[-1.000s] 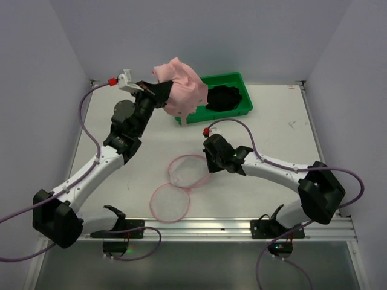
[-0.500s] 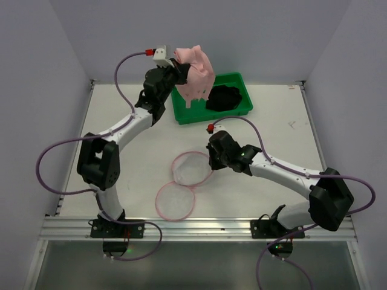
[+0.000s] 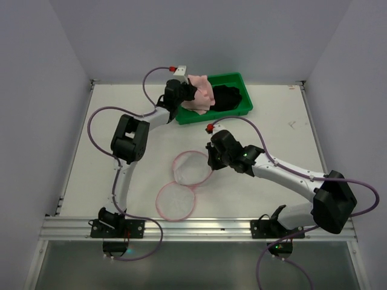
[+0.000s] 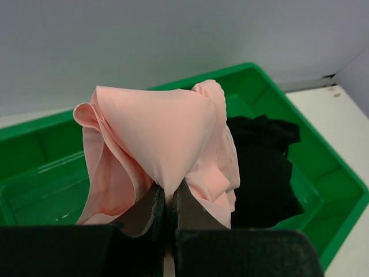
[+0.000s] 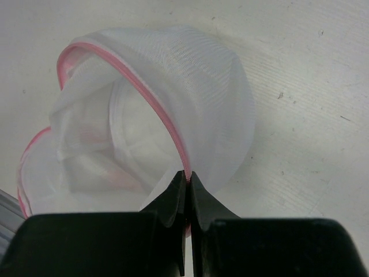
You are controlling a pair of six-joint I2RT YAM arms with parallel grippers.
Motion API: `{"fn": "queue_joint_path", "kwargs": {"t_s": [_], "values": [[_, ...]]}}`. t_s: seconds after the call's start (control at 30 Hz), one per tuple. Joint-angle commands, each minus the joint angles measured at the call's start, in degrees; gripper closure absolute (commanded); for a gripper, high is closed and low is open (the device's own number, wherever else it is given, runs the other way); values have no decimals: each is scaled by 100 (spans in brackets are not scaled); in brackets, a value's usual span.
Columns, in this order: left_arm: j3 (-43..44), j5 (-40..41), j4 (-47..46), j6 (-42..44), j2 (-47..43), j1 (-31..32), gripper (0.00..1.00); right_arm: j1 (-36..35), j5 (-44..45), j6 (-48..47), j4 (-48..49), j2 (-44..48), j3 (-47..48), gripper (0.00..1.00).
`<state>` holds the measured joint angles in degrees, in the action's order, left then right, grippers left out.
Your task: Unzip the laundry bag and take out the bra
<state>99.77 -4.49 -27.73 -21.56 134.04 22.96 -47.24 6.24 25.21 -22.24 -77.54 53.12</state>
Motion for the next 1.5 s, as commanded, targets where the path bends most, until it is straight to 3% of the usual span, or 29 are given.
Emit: {"fn": "queue_joint_path", "kwargs": {"t_s": [0.0,0.03,0.1,0.13,0.23,0.43,0.57,0.77,1.0,1.03,1.13,1.17,1.23,1.27,1.37,1.47], "values": [[534,-174,274,179,298,-107,100,13,-88,-122,141,107,49,100],[657,-279,407,161,385,-116,100,13,-79,-113,141,90,58,100],[711,-315,662,135,386,-134,81,22,8,-78,150,72,58,100],[711,-315,733,161,334,-134,64,22,44,-60,158,72,58,100],[728,-342,1014,196,176,-134,41,31,158,-43,141,37,119,100],[658,-465,1559,161,-455,-134,19,127,623,404,97,-33,198,100],[431,-596,2042,-136,-1220,-134,17,180,1396,966,-87,-156,347,100],[-966,-299,2464,-673,-3092,-134,16,251,2328,2662,-887,-420,690,100],[-2713,264,3614,-709,-4956,-151,12,400,1987,4052,-1134,-535,568,100],[-2891,395,3686,-692,-5358,-169,9,409,1882,3879,-994,-508,533,98],[-3453,414,3949,-534,-6053,-301,0,400,1408,3135,-529,-403,497,71],[-3533,579,4072,-481,-6195,-388,0,400,1328,2921,-440,-359,497,53],[-3665,799,4494,-262,-6537,-459,0,400,1336,2265,-334,-175,541,33],[-3710,879,4608,-113,-6653,-503,0,383,1345,2016,-342,-113,559,16],[-4026,1117,4855,116,-7057,-617,0,252,1494,1067,-491,80,681,5],[-4447,1459,4865,301,-7418,-731,0,-151,1388,179,-387,265,585,5]]}}
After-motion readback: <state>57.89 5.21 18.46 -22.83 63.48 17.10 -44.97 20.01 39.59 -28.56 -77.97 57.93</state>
